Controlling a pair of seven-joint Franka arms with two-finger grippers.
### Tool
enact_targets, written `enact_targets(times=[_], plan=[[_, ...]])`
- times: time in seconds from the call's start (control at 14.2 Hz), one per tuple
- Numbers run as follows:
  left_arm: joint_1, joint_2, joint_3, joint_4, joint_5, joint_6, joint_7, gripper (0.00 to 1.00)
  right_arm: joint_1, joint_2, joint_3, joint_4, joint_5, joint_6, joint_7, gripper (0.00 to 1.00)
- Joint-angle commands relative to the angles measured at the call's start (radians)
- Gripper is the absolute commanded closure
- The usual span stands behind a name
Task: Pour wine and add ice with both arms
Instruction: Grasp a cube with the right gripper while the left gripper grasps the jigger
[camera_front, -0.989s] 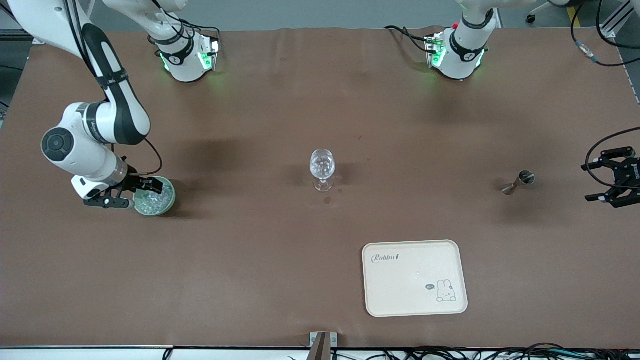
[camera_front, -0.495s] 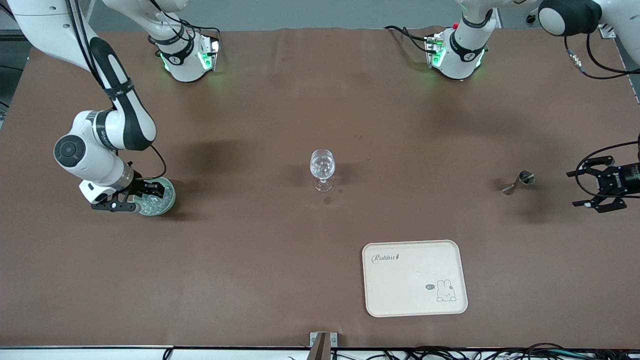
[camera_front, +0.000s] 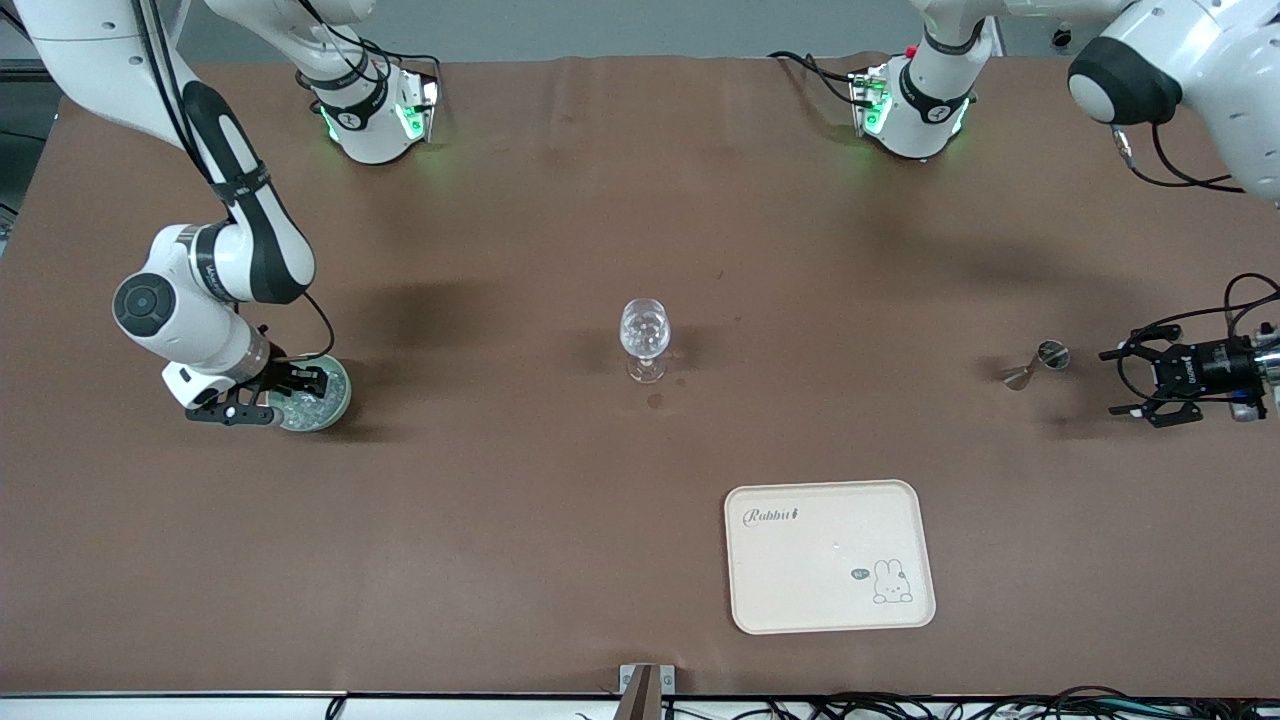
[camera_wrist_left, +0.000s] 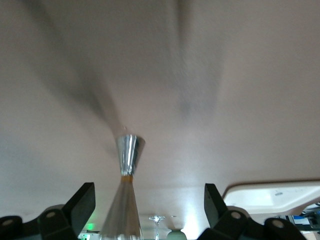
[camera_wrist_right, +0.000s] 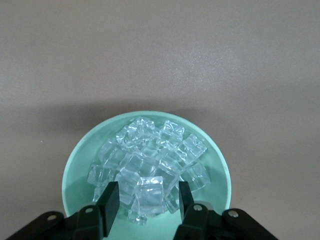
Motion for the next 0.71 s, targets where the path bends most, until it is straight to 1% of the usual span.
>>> enact_targets(times=[0.0,0.14,0.21,0.35,0.49,0.64], plan=[[0.025,0.052,0.014,0.03,-0.059,-0.061,0.046,0.04,-0.013,-0.002,0.003,-0.014,-0.01,0.019,-0.008,0.45],[0.011,0.071,0.01,0.007,-0.094,-0.08,0.096,0.04,-0.013,0.0,0.005,-0.014,-0.01,0.019,-0.008,0.45],[-0.003,0.066,0.01,-0.028,-0.11,-0.09,0.098,0.05,-0.013,0.0,0.005,-0.014,-0.01,0.016,-0.008,0.46],[-0.032,0.061,0.01,-0.07,-0.134,-0.139,0.074,0.07,-0.013,0.0,0.005,-0.014,-0.01,0.016,-0.008,0.5],[-0.055,0.048,0.01,-0.133,-0.177,-0.143,0.078,0.07,-0.013,0.0,0.005,-0.014,-0.01,0.007,-0.008,0.51],[-0.07,0.041,0.01,-0.159,-0.182,-0.143,0.077,0.1,-0.013,0.0,0.003,-0.014,-0.01,0.004,-0.008,0.51]])
